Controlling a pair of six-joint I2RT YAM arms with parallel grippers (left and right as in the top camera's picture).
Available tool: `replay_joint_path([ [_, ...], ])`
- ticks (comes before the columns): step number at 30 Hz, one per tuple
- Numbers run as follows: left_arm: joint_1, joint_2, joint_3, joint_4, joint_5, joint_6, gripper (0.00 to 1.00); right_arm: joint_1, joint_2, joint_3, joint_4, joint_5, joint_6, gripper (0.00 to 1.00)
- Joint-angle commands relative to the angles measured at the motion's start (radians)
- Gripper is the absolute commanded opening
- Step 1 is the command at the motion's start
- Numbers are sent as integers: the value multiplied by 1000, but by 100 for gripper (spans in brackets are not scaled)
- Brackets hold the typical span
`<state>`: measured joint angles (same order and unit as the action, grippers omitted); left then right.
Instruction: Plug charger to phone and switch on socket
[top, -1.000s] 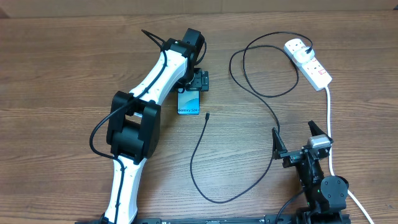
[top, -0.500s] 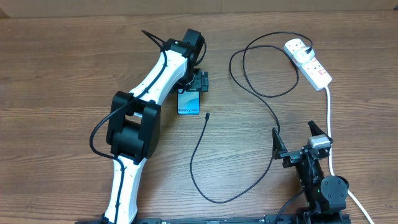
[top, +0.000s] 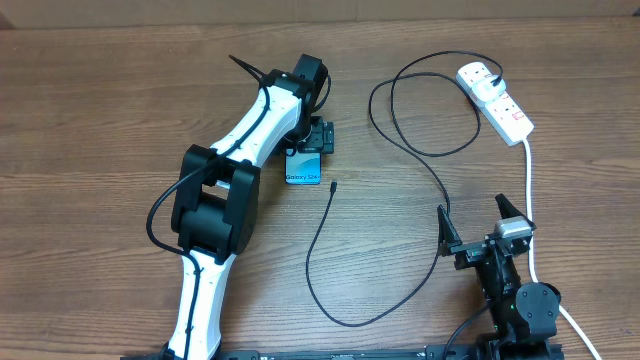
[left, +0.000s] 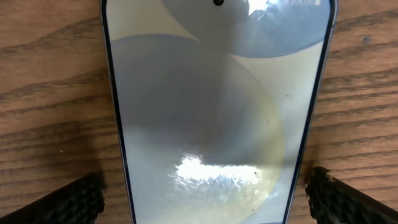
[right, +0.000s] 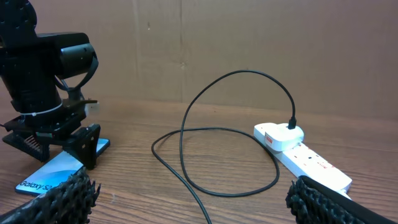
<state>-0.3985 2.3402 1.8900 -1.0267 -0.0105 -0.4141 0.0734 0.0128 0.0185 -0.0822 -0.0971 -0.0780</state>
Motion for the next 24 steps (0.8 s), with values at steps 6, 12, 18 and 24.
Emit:
replay_joint_path([
  [6, -1, 10, -8, 7, 11, 18, 100, 4, -10, -10, 4, 9, 6, 100],
  [12, -2, 10, -10, 6, 11, 18, 100, 4, -10, -10, 4, 9, 6, 100],
  [18, -3, 10, -10, 0, 11, 18, 100, 4, -10, -10, 4, 9, 6, 100],
  [24, -18, 11, -10, 0, -5, 18, 100, 4, -10, -10, 4, 9, 6, 100],
])
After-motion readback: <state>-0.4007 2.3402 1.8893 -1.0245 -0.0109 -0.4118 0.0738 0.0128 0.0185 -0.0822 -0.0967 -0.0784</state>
